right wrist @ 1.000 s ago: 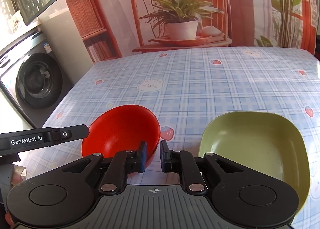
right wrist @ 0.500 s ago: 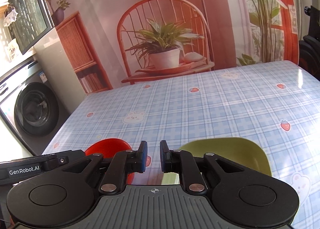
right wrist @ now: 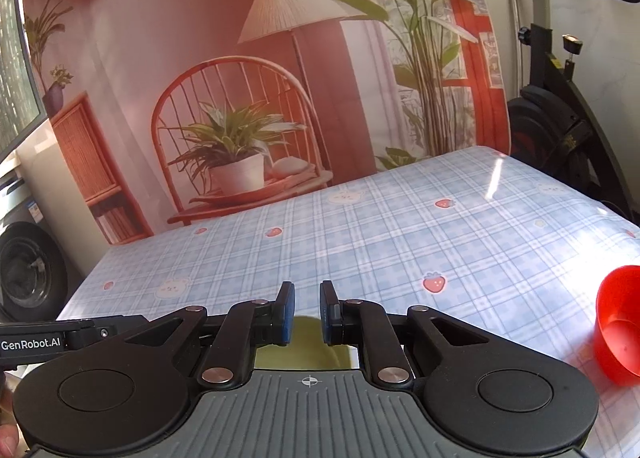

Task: Organize plates and bowls

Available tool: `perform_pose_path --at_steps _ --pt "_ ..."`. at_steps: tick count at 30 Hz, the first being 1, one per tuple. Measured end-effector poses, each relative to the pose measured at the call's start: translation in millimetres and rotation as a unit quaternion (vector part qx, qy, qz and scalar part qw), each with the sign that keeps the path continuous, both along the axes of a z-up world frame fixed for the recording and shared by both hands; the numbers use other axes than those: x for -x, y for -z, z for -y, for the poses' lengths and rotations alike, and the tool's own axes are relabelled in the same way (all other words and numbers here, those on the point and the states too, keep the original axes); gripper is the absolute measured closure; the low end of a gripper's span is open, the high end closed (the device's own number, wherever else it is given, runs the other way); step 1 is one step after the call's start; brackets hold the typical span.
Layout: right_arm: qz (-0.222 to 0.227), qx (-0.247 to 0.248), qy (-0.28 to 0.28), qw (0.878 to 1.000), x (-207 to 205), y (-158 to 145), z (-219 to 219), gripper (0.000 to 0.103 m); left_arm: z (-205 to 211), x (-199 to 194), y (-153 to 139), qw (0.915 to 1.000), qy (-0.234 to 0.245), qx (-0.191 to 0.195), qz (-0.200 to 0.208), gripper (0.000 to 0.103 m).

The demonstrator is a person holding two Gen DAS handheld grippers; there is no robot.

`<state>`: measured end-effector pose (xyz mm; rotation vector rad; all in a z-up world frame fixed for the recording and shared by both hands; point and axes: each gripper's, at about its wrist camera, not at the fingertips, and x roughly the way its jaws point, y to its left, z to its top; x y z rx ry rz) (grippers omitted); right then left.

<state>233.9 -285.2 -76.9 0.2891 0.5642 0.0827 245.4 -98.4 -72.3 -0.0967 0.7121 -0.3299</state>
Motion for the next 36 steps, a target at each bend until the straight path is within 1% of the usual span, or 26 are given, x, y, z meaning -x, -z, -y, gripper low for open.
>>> perform_pose_path --at_steps 5,9,11,14,18,22,28,32,34,36 --pt "0.003 0.016 0.051 0.999 18 7 52 0.09 55 -9 1 0.9986 0.053 -0.003 0.008 0.073" --pt "0.0 0.025 0.098 0.995 33 15 95 0.09 100 -15 6 0.9952 0.096 -0.007 0.015 0.073" --pt "-0.002 0.028 0.121 0.992 41 19 117 0.09 127 -18 9 0.9925 0.12 -0.009 0.019 0.073" --pt "-0.007 0.039 0.153 0.987 51 23 146 0.09 155 -22 15 0.9886 0.149 -0.005 0.018 0.073" --pt "-0.017 0.056 0.187 0.981 63 29 174 0.089 192 -27 30 0.9817 0.19 0.005 0.008 0.073" --pt "-0.03 0.067 0.208 0.975 69 37 194 0.089 220 -31 49 0.9761 0.217 0.007 -0.006 0.073" --pt "-0.047 0.077 0.243 0.966 74 48 212 0.087 255 -39 74 0.968 0.248 -0.006 -0.039 0.073" --pt "-0.057 0.073 0.254 0.963 75 56 218 0.086 265 -44 83 0.968 0.246 -0.014 -0.049 0.073" --pt "-0.06 0.071 0.256 0.962 76 58 220 0.086 266 -47 86 0.9679 0.245 -0.007 -0.055 0.067" --pt "-0.063 0.067 0.258 0.962 77 61 222 0.086 268 -48 88 0.9672 0.247 -0.006 -0.06 0.066"
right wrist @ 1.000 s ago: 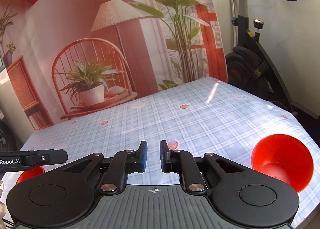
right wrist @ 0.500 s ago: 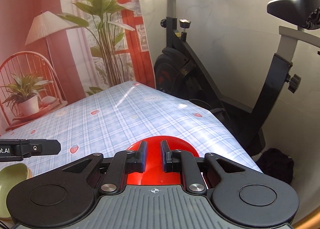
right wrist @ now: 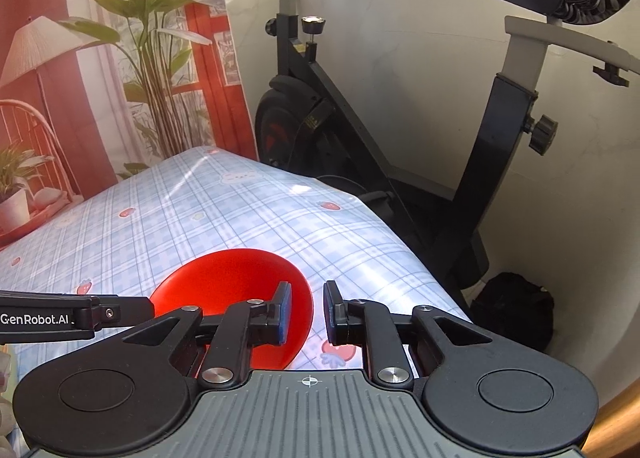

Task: Organize plates and bowls

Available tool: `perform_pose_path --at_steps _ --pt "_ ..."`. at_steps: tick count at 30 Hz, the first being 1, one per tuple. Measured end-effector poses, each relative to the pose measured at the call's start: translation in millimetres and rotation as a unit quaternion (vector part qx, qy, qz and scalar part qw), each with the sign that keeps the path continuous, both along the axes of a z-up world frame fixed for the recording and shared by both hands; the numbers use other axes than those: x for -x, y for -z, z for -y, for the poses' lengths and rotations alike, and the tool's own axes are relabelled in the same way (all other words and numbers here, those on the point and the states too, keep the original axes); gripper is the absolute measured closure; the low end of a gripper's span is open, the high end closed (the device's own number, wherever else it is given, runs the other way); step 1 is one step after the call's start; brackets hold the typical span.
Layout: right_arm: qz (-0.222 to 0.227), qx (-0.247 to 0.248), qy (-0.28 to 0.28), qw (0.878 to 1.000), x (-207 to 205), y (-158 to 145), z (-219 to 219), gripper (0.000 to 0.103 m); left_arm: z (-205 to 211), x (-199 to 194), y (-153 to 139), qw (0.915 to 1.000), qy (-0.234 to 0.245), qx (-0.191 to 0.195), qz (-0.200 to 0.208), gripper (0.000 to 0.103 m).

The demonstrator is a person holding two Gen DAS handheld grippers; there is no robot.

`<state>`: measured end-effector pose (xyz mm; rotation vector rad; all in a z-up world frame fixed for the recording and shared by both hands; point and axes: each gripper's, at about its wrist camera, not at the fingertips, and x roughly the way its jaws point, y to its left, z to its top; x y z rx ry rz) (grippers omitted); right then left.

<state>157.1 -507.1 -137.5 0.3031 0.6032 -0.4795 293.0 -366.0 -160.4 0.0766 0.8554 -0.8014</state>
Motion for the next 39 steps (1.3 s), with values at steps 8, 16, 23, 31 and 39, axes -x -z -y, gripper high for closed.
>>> perform_pose_path --at_steps 8,16,23,31,39 --pt "-0.005 -0.019 0.001 1.0 -1 7 2 0.09 9 4 9 0.9998 0.02 -0.004 -0.006 0.066" --pt "-0.004 -0.034 -0.007 0.999 0 9 4 0.096 3 2 10 0.9995 0.02 0.015 -0.021 0.09" --pt "-0.001 -0.038 -0.024 0.999 -3 1 -8 0.098 -16 12 3 0.9997 0.003 0.021 -0.015 0.092" --pt "0.017 -0.03 -0.051 0.998 -12 -25 -34 0.098 -48 21 -27 0.9985 -0.019 0.035 0.037 0.092" --pt "0.032 -0.022 -0.094 0.995 -27 -53 -73 0.098 -95 21 -46 0.9959 -0.057 0.057 0.041 0.092"
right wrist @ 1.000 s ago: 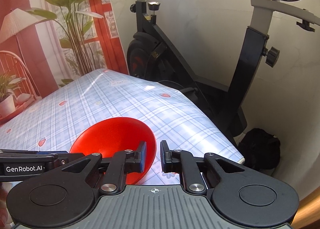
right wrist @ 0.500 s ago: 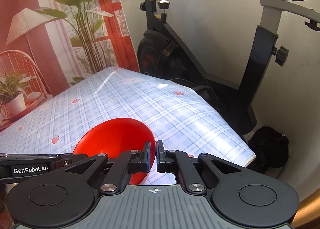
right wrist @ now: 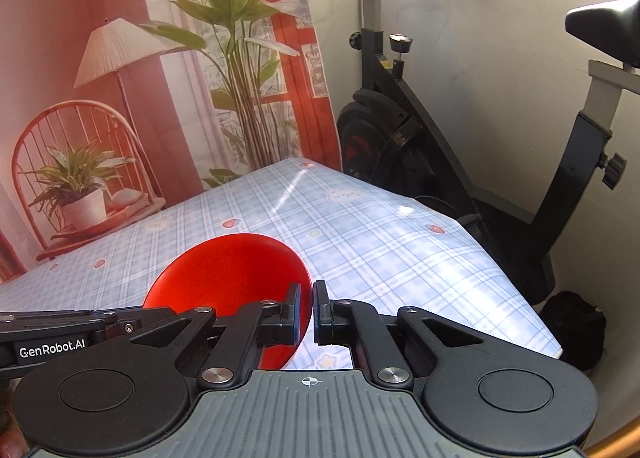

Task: Organize plates and bowls

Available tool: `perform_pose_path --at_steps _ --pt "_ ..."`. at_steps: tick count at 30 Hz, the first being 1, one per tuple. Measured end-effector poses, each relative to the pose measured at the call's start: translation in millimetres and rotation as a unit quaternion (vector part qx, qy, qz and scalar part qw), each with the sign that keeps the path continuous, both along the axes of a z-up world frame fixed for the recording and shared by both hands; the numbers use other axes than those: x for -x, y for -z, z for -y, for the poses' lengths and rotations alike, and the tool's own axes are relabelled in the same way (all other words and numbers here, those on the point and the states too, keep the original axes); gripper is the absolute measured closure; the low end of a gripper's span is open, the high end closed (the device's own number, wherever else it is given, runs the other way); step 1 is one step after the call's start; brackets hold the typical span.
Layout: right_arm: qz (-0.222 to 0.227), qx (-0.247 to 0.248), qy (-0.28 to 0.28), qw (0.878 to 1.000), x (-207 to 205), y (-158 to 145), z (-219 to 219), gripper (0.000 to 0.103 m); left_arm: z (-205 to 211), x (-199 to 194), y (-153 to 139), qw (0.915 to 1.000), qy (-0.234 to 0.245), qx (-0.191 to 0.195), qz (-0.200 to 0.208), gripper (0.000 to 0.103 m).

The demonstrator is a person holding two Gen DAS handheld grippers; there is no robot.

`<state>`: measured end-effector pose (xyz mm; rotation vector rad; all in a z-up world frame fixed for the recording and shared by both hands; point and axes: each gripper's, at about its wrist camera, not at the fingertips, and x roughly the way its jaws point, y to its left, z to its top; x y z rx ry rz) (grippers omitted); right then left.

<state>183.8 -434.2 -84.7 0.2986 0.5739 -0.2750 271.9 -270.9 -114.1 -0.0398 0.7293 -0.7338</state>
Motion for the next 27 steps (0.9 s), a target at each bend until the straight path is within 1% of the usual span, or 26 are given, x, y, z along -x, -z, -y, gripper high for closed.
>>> perform_pose_path --at_steps 3,9,14,16,21,25,27 --pt "0.006 0.0 -0.022 1.0 -9 -10 -20 0.098 -23 0 -9 0.9996 -0.025 0.011 0.0 0.092" --pt "0.02 0.021 -0.072 0.997 -33 -31 -70 0.098 -74 3 -29 0.9969 -0.074 0.023 0.014 0.092" --pt "0.035 0.024 -0.126 0.991 -58 -47 -124 0.097 -128 6 -42 0.991 -0.129 0.027 0.021 0.091" --pt "0.041 0.024 -0.148 0.988 -67 -51 -148 0.097 -154 6 -46 0.9877 -0.152 0.026 0.024 0.091" --pt "0.045 -0.005 -0.195 0.98 -94 -55 -202 0.097 -205 10 -55 0.9773 -0.21 0.012 0.024 0.091" --pt "0.057 -0.005 -0.246 0.968 -105 -66 -253 0.097 -248 17 -72 0.9656 -0.258 0.018 0.031 0.091" --pt "0.064 -0.007 -0.264 0.962 -110 -72 -273 0.097 -264 20 -81 0.9612 -0.272 0.012 0.042 0.091"
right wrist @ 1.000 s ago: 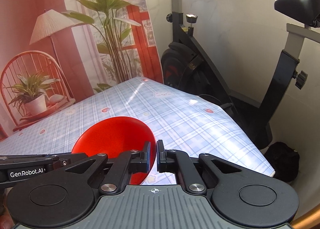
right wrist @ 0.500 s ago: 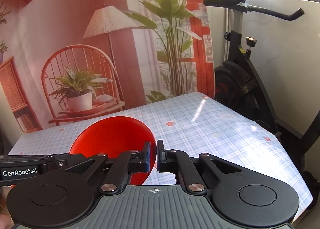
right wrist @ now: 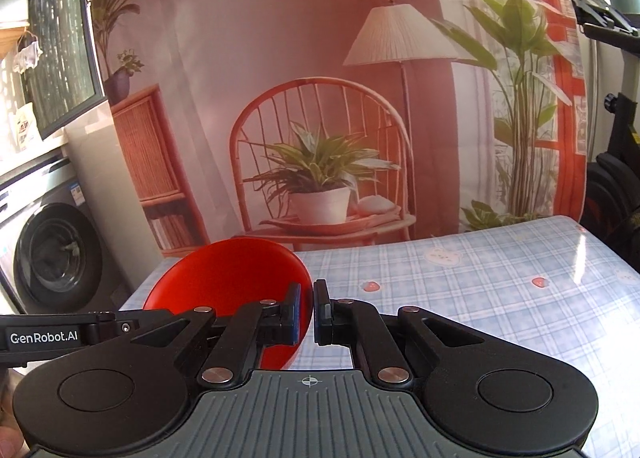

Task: Organize plates and bowls

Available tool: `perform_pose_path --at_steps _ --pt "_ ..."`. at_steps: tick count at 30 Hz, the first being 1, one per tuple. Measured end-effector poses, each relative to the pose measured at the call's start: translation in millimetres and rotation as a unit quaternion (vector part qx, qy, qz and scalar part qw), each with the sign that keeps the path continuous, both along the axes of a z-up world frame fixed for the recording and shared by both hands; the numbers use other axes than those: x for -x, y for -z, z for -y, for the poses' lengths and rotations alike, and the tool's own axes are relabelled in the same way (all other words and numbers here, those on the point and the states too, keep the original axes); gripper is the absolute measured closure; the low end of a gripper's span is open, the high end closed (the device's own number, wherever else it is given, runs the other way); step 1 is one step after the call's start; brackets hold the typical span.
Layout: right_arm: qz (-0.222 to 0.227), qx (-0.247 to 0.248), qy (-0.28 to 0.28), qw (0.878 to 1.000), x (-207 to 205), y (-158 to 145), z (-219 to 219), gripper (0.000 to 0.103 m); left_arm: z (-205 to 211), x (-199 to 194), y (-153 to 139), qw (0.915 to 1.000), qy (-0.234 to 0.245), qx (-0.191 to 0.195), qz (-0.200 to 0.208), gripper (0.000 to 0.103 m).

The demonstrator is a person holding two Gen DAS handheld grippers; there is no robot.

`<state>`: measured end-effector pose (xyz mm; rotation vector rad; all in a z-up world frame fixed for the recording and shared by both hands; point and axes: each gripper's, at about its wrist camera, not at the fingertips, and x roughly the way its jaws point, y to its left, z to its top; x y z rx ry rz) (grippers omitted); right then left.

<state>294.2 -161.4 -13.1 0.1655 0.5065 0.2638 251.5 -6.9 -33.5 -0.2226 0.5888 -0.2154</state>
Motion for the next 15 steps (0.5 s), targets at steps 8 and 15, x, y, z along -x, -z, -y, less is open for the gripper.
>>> perform_pose_path --at_steps 8,15 --pt "-0.005 -0.009 -0.045 0.999 -10 3 -53 0.097 -52 3 -13 0.9993 -0.036 -0.006 -0.009 0.091" --pt "-0.05 -0.011 -0.045 0.998 1 35 -54 0.097 -54 11 25 0.9982 -0.027 0.013 -0.051 0.091"
